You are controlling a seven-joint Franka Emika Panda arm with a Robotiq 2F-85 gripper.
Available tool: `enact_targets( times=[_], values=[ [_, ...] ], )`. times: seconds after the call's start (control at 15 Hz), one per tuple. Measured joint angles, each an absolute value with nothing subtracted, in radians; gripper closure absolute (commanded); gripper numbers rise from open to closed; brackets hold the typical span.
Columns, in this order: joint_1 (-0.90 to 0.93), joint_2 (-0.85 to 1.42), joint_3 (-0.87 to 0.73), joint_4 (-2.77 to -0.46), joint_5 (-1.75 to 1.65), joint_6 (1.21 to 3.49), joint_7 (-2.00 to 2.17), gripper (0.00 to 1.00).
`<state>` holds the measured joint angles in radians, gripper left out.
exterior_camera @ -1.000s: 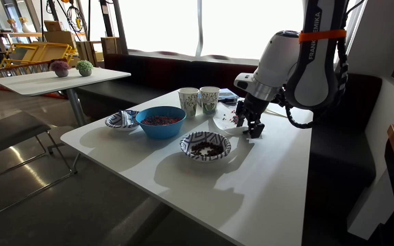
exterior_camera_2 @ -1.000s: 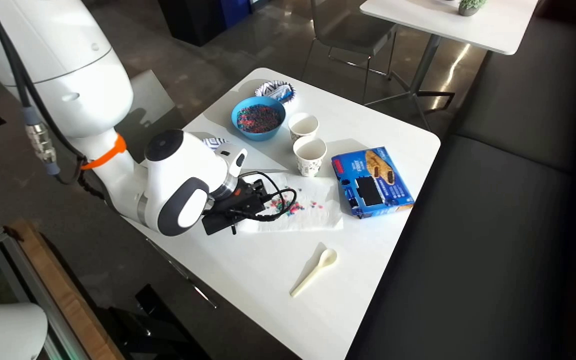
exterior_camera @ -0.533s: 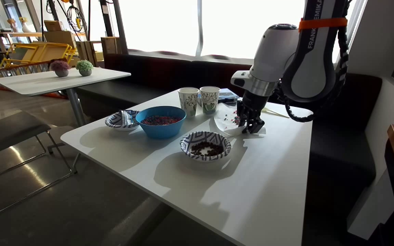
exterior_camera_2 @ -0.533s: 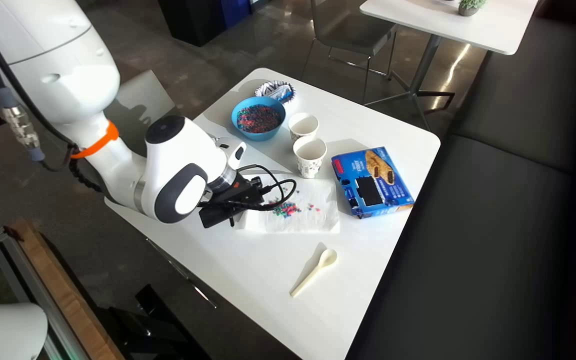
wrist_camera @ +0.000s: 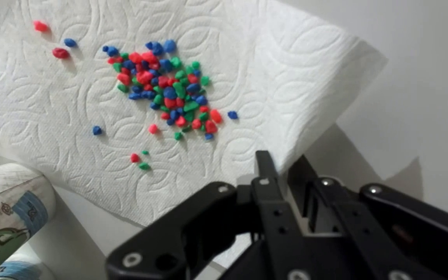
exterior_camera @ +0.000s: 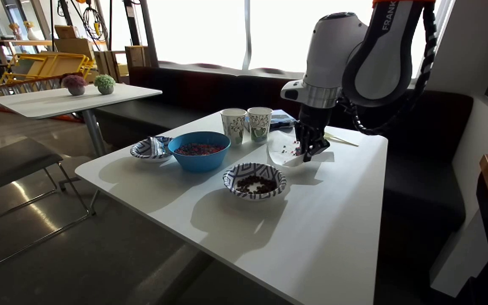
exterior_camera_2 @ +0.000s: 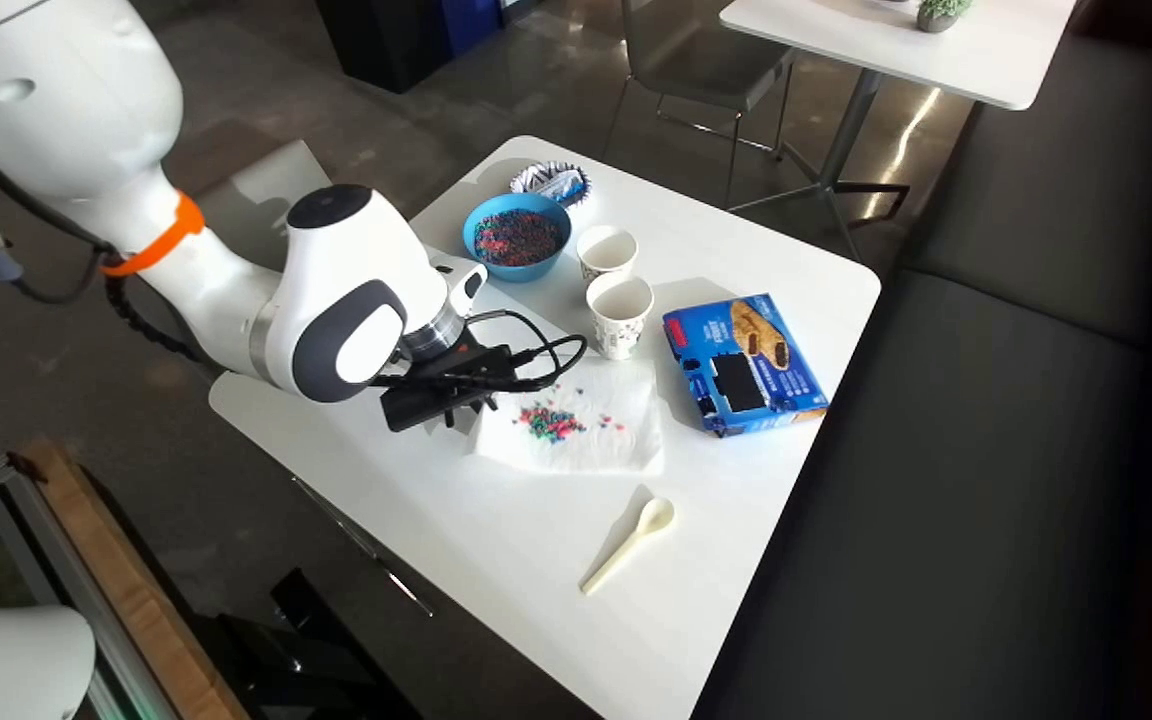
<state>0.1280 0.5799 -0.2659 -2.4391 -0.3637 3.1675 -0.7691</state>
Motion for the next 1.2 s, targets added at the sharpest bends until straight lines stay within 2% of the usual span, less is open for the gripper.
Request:
enact_targets(
  times=[0.2, 0.67, 0.93, 1.2],
  values=[
    [0.089, 0.541, -0.225, -2.457, -0.370, 3.132, -0.769, 0.90],
    [-0.055, 0.472, -0.113, -2.510, -0.376, 3.127, -0.773, 0.87],
    [-0.215, 0.427, 0.041, -2.546, -0.373, 3.104, -0.803, 0.90],
    [-0.412, 0.412, 0.243, -2.571, -0.332, 3.075, -0.871, 0.88]
  ],
)
